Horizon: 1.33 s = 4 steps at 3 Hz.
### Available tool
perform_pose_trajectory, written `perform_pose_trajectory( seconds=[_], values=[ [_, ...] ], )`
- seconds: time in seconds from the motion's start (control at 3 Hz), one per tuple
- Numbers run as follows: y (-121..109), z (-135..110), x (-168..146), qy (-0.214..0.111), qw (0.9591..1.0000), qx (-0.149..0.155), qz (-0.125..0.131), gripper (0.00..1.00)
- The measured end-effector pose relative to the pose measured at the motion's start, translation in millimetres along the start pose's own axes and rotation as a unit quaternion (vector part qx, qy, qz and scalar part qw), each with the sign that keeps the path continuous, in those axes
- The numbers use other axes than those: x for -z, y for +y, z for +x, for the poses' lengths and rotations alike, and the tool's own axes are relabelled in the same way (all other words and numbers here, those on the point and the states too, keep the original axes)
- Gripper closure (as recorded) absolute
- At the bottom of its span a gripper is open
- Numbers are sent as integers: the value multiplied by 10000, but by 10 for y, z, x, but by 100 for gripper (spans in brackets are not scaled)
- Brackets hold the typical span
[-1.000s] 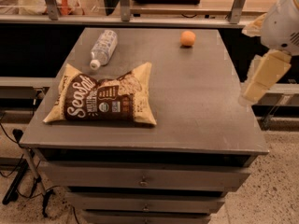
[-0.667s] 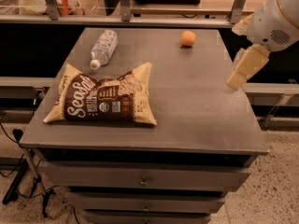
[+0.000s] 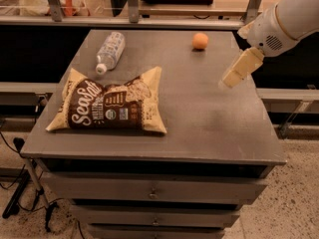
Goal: Pick orange
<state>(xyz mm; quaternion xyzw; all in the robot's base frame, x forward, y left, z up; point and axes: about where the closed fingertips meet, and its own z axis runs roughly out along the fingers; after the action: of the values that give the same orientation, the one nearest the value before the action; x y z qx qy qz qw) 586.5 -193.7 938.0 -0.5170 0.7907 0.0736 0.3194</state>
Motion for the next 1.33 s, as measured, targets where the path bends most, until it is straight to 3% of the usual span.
perform_pose_trajectory(
  seconds=[0.67, 1.0, 1.33],
  values=[
    [-604, -154, -356, -763, 9962, -266, 313, 0],
    [-867, -267, -580, -1174, 9914, -367, 451, 0],
    [-1080, -347, -784, -1419, 9850, -584, 790, 0]
  ],
)
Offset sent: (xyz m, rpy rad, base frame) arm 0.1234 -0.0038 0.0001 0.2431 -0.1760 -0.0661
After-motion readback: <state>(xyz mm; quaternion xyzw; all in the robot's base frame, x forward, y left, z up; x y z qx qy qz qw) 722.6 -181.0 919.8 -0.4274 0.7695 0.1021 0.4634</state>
